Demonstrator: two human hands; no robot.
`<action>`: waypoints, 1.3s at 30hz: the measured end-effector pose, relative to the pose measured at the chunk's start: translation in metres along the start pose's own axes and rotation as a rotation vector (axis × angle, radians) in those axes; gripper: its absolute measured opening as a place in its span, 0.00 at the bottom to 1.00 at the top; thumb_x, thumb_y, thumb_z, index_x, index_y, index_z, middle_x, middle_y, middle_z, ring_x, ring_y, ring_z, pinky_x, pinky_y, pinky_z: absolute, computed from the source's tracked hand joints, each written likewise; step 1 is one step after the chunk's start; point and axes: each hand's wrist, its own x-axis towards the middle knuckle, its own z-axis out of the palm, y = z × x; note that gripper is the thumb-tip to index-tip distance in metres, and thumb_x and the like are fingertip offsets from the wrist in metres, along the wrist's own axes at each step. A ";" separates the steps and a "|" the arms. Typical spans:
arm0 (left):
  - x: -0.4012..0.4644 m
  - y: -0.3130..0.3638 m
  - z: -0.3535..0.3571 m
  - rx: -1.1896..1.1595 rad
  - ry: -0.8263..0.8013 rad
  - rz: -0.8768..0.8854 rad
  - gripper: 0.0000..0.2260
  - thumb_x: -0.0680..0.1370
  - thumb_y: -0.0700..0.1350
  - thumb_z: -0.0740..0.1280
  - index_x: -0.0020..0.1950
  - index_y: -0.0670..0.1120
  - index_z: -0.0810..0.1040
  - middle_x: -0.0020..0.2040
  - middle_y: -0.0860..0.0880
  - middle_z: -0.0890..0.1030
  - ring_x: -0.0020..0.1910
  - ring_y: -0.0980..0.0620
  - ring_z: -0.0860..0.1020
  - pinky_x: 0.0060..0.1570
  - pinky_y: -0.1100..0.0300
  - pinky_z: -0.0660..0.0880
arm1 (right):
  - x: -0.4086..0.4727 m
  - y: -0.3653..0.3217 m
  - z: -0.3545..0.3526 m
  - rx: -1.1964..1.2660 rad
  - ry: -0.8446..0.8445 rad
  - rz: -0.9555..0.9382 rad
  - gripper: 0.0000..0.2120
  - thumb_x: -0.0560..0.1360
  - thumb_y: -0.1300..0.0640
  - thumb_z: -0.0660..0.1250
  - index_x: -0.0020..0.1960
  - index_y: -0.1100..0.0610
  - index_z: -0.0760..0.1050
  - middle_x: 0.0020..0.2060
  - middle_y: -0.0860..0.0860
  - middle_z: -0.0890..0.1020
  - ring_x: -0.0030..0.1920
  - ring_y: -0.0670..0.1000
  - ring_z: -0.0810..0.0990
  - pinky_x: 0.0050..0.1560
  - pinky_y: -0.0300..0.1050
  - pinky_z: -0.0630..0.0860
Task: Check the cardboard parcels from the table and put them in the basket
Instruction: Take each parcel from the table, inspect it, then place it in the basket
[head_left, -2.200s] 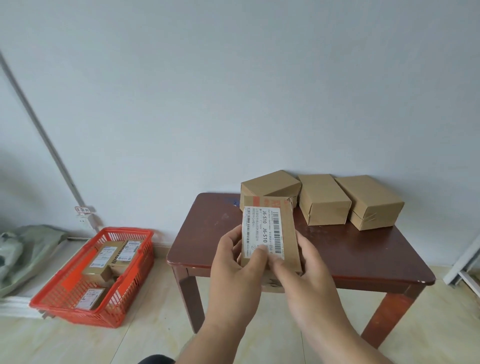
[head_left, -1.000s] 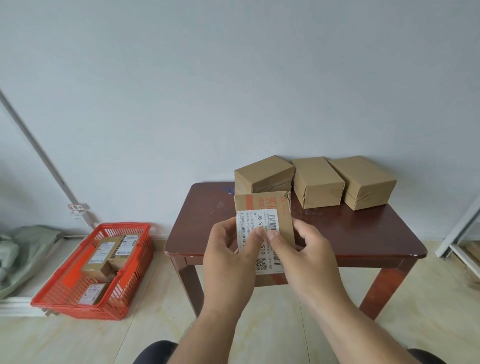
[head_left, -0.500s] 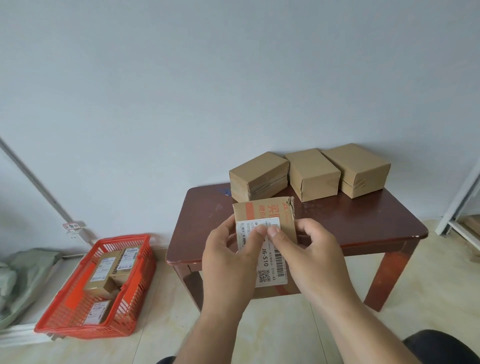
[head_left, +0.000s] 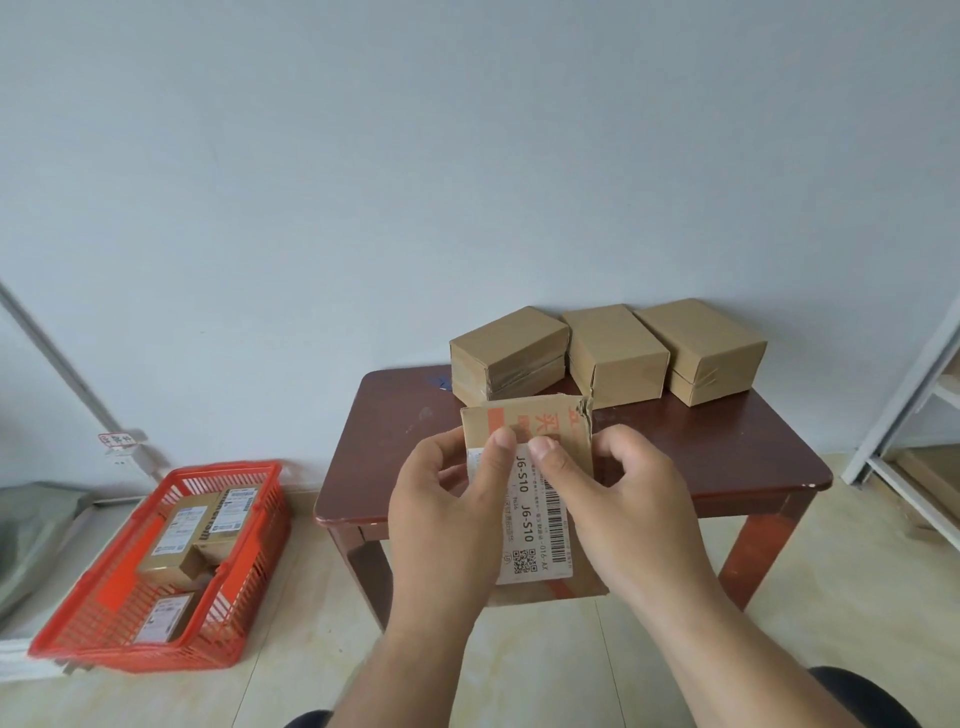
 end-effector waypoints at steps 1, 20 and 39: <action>0.000 0.002 0.000 -0.007 0.009 0.002 0.18 0.72 0.66 0.72 0.54 0.55 0.82 0.46 0.55 0.88 0.49 0.55 0.86 0.47 0.55 0.82 | -0.001 0.000 0.000 0.005 -0.003 -0.005 0.21 0.70 0.32 0.72 0.44 0.50 0.80 0.40 0.46 0.86 0.41 0.43 0.85 0.41 0.51 0.82; -0.010 0.005 0.013 -0.065 0.086 -0.059 0.17 0.75 0.65 0.71 0.44 0.51 0.78 0.40 0.52 0.85 0.41 0.54 0.83 0.41 0.57 0.76 | -0.005 -0.006 -0.001 0.062 -0.017 0.029 0.24 0.70 0.29 0.70 0.41 0.51 0.75 0.36 0.46 0.84 0.37 0.44 0.84 0.35 0.44 0.78; -0.010 -0.003 0.013 -0.058 0.024 -0.070 0.11 0.77 0.49 0.76 0.57 0.57 0.79 0.59 0.54 0.82 0.51 0.62 0.83 0.47 0.72 0.76 | 0.006 0.001 0.003 0.189 -0.138 0.119 0.13 0.75 0.49 0.78 0.55 0.49 0.78 0.42 0.37 0.86 0.42 0.39 0.86 0.37 0.32 0.77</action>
